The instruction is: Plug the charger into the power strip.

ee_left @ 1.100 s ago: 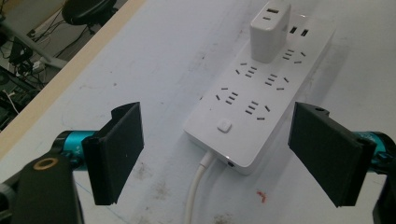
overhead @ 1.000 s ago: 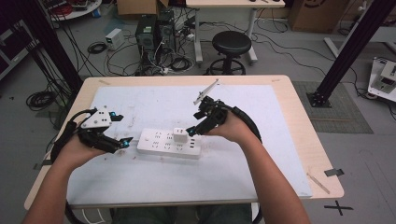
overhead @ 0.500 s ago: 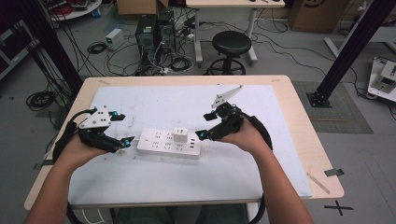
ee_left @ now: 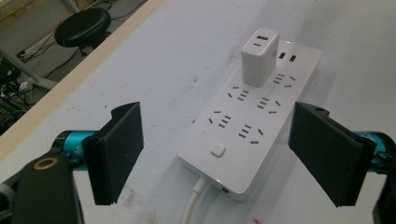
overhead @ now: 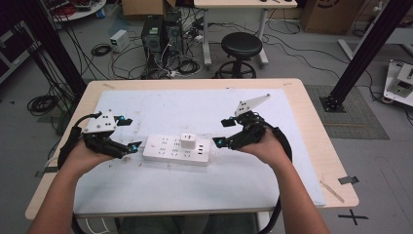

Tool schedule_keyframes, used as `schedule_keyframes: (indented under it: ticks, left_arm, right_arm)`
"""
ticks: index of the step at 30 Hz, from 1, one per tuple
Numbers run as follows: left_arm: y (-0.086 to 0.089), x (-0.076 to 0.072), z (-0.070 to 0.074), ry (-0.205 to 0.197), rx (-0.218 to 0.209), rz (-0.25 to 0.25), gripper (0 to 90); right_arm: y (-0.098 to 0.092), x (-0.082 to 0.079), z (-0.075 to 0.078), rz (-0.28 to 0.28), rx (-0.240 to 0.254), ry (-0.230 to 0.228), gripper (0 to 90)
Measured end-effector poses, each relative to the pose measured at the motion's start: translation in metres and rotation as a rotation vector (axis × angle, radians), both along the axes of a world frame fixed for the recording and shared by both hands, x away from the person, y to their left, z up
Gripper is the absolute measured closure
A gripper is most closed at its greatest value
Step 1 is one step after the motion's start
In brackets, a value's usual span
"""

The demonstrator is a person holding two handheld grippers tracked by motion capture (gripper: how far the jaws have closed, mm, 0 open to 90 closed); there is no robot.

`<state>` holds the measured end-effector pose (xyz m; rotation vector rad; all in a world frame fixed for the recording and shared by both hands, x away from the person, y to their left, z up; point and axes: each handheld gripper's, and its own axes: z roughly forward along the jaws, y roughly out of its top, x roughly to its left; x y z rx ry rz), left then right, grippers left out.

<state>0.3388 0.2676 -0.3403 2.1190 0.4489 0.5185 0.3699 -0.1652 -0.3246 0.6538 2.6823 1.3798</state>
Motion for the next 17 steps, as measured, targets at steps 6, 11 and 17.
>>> schedule_keyframes:
  ticks: [6, 11, 17]
  left_arm:
    - [0.0008, 0.0006, 0.0002, 0.001, -0.008, 0.002, 18.2]
    - [0.0013, 0.0015, 0.0003, 0.001, -0.006, 0.003, 18.2]
    - [0.0004, 0.0014, -0.0011, 0.005, 0.001, 0.016, 18.2]
  right_arm:
    - [-0.0057, 0.0002, -0.0014, -0.019, 0.001, -0.001, 20.5]
    - [-0.0058, 0.0008, -0.0018, -0.018, 0.003, 0.0, 20.5]
    - [-0.0061, 0.0, -0.0017, -0.021, 0.006, 0.002, 20.5]
